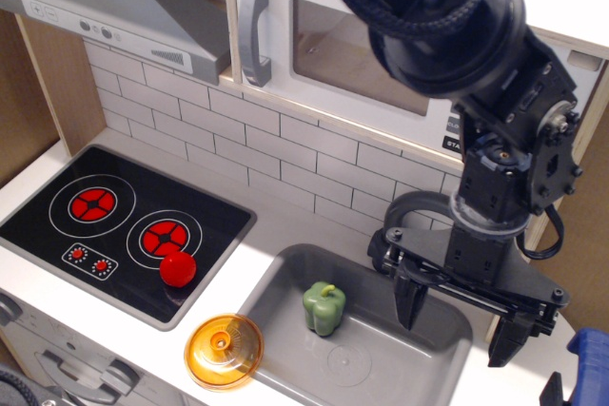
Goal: Open microwave
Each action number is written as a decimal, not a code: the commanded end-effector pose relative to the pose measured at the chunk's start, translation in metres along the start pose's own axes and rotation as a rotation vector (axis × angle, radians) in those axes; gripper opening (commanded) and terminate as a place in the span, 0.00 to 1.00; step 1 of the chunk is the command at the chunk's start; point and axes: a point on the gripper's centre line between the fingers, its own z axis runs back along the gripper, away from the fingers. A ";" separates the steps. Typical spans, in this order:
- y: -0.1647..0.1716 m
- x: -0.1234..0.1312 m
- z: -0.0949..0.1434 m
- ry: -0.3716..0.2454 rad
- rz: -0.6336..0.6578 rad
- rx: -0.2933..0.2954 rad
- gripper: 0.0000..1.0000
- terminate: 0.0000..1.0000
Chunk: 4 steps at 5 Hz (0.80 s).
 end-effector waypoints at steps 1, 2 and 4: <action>0.000 0.000 0.000 0.000 0.000 0.000 1.00 0.00; 0.031 0.012 0.018 -0.070 0.015 -0.023 1.00 0.00; 0.109 0.040 0.058 -0.234 0.044 -0.034 1.00 0.00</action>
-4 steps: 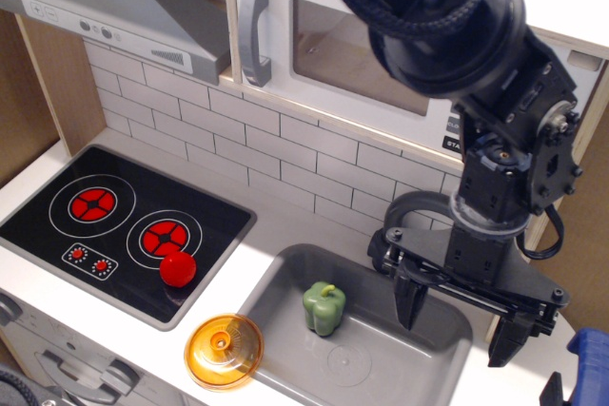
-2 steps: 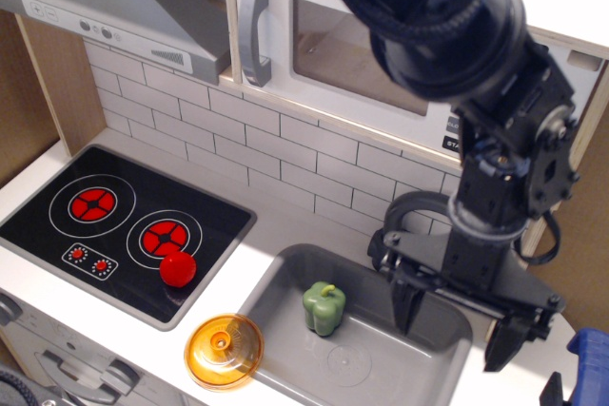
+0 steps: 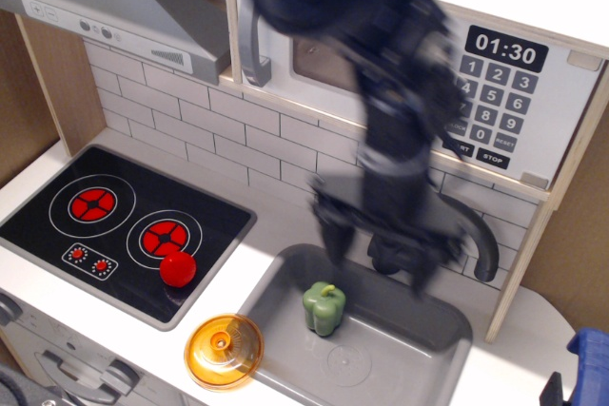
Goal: Open microwave
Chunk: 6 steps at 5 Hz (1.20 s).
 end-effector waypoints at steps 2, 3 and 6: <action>0.095 0.065 0.058 -0.150 0.165 0.018 1.00 0.00; 0.111 0.076 0.064 -0.160 0.208 0.047 1.00 0.00; 0.140 0.093 0.067 -0.111 0.206 0.065 1.00 0.00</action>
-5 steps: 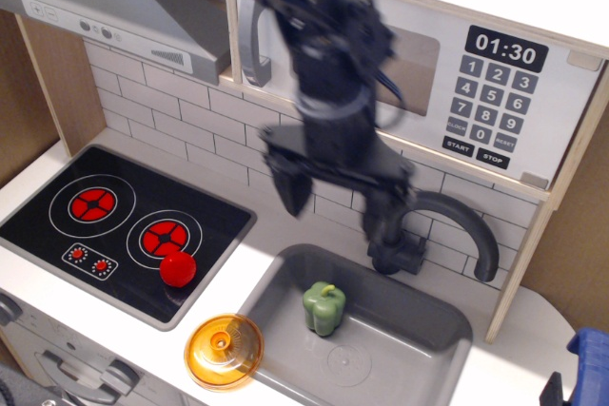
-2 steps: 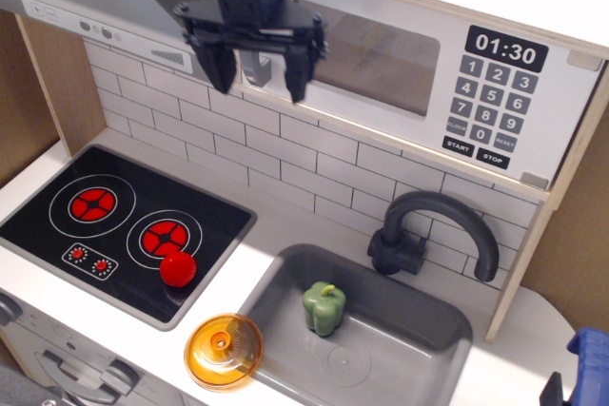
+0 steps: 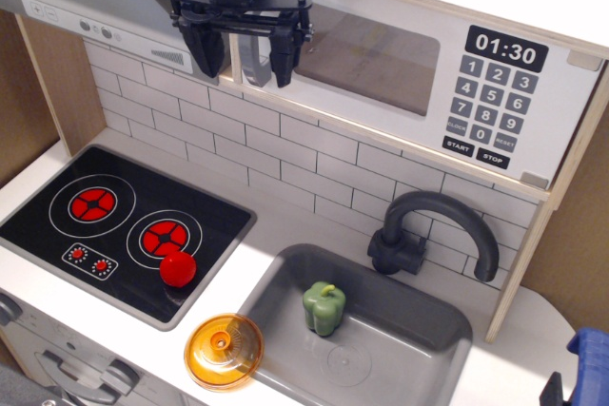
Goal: Open microwave
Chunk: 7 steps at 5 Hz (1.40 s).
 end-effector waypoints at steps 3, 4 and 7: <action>0.007 0.034 0.011 -0.112 -0.099 -0.005 0.00 0.00; 0.007 0.036 0.010 -0.142 -0.159 -0.008 0.00 0.00; 0.007 0.002 0.016 -0.196 -0.257 0.005 0.00 0.00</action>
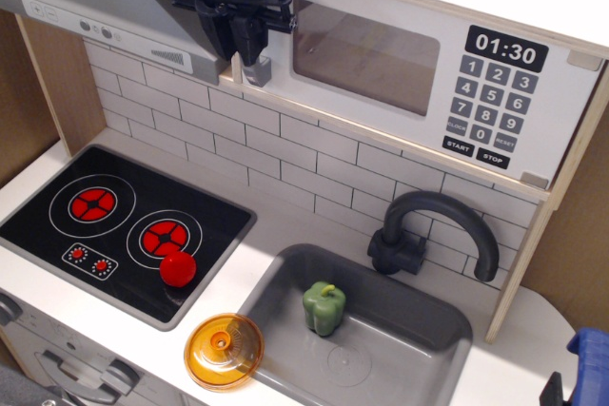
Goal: Open microwave
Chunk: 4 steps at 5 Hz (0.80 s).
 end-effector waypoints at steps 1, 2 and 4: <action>-0.013 -0.042 0.037 -0.043 -0.102 -0.011 0.00 0.00; -0.025 -0.066 0.044 -0.024 -0.069 -0.034 1.00 0.00; -0.035 -0.111 0.046 0.301 -0.006 -0.111 1.00 0.00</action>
